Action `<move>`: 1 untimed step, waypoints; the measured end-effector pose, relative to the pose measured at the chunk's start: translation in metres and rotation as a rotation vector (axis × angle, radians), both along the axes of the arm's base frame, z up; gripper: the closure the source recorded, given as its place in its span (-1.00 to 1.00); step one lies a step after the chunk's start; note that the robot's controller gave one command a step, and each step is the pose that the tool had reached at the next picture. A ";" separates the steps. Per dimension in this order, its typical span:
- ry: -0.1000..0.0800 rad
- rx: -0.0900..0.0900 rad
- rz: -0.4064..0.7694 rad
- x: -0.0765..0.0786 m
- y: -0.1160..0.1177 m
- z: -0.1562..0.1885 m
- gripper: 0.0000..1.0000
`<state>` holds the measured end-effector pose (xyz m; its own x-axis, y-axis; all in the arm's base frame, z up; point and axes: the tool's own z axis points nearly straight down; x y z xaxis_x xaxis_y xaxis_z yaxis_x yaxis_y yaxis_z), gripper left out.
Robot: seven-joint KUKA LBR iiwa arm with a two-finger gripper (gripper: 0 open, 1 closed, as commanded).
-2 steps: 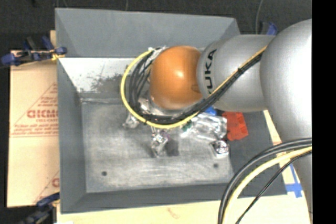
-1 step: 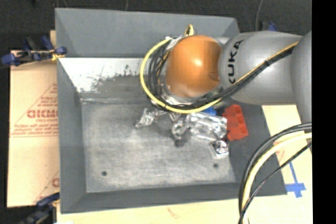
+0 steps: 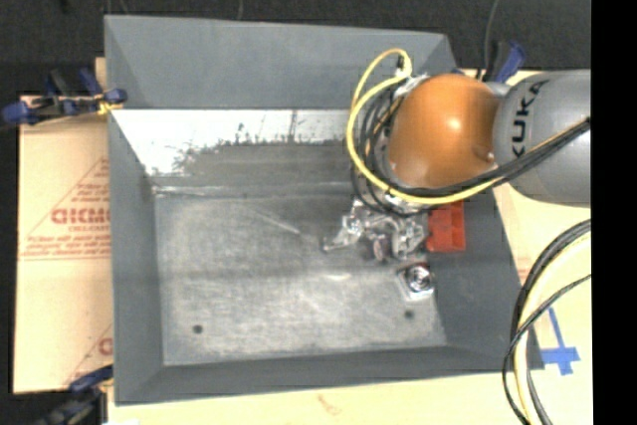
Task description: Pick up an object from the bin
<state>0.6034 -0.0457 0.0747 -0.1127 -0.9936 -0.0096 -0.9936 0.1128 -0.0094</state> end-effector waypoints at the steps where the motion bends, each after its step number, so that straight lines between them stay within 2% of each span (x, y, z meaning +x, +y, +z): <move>1: 0.007 0.015 0.185 0.003 -0.083 0.026 -1.00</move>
Offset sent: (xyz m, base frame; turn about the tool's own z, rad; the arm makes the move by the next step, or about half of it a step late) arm 0.0017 -0.0936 0.0253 -0.1906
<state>0.6062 -0.1285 0.1010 0.0721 -0.9971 -0.0248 -0.9974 -0.0721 -0.0017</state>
